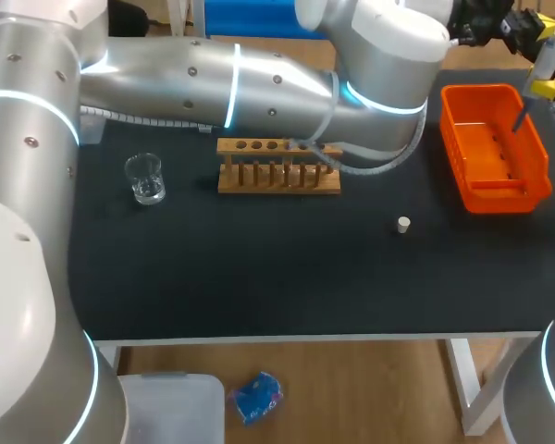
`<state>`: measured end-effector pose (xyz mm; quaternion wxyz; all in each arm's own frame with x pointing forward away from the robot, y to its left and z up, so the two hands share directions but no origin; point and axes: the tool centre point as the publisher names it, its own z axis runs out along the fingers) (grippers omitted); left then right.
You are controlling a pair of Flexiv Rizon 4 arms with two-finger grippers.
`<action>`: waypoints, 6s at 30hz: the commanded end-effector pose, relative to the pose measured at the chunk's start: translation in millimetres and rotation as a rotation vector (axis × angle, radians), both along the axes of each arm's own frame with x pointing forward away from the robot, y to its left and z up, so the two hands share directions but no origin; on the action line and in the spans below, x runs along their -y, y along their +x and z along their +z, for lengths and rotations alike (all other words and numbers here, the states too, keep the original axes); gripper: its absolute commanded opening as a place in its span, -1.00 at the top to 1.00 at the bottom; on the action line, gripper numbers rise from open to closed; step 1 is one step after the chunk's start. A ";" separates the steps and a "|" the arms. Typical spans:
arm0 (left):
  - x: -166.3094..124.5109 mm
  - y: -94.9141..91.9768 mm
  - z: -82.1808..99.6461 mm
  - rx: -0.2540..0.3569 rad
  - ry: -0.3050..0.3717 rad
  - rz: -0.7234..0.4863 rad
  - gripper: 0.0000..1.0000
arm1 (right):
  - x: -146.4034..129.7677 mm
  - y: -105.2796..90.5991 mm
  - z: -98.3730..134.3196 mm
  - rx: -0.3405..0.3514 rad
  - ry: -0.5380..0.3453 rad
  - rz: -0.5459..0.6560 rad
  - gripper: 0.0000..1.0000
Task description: Invert the test tube, pick up the pipette, mount the tip to pipette, aspirate from beaker and dispense into the tube, eject the tip, return the pipette, and cap with the stopper.
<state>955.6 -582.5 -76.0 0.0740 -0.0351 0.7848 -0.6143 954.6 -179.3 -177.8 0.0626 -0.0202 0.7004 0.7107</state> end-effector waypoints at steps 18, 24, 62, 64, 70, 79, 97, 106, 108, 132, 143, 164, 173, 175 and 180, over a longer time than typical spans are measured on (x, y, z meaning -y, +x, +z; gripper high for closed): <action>-91.6 -25.3 49.4 0.153 -0.819 -0.053 -1.00 | 1.4 1.0 2.7 0.000 -0.003 0.006 1.00; -126.1 -39.8 41.5 0.116 -0.757 0.022 -1.00 | 1.4 1.0 2.7 0.000 -0.003 0.006 1.00; -215.2 -100.1 16.8 0.123 -0.959 0.033 -1.00 | -143.8 -55.7 23.2 0.031 0.047 0.273 1.00; -224.0 -104.8 12.4 0.123 -0.967 0.044 -1.00 | -155.4 -60.1 21.4 0.020 0.058 0.299 1.00; -250.6 -118.0 1.2 0.143 -0.994 0.083 -1.00 | -196.1 -78.9 11.6 -0.006 0.067 0.373 1.00; -255.5 -119.7 -0.4 0.152 -1.005 0.091 -1.00 | -206.3 -85.1 12.8 -0.011 0.064 0.382 1.00; -278.7 -120.5 -5.3 0.154 -0.963 0.048 -1.00 | -221.7 -95.8 7.9 0.010 0.005 0.357 1.00; -309.6 -128.6 -21.3 0.132 -0.913 0.040 -1.00 | -256.8 -121.8 10.0 0.086 0.006 0.350 1.00; -313.9 -129.8 -25.3 0.134 -0.902 0.038 -1.00 | -266.5 -128.8 10.4 0.099 0.010 0.356 1.00; -344.7 -134.7 -50.8 0.153 -0.737 0.068 -1.00 | -328.3 -154.0 -16.8 0.037 0.009 0.417 1.00; -356.0 -134.6 -50.4 0.149 -0.639 0.078 -1.00 | -327.3 -152.2 -12.0 0.034 -0.004 0.413 1.00; -364.3 -134.1 -46.7 0.161 -0.579 0.106 -1.00 | -326.4 -151.0 -13.4 0.034 0.035 0.426 1.00; -370.5 -130.3 -42.8 0.247 -0.466 0.127 -1.00 | -321.9 -152.4 -14.5 0.029 0.040 0.425 1.00; -372.1 -129.9 -41.8 0.255 -0.437 0.115 -1.00 | -321.9 -152.6 -14.6 0.030 0.041 0.425 1.00; -371.0 -128.7 -43.5 0.246 -0.380 0.088 -1.00 | -321.7 -152.8 -14.9 0.026 0.039 0.426 1.00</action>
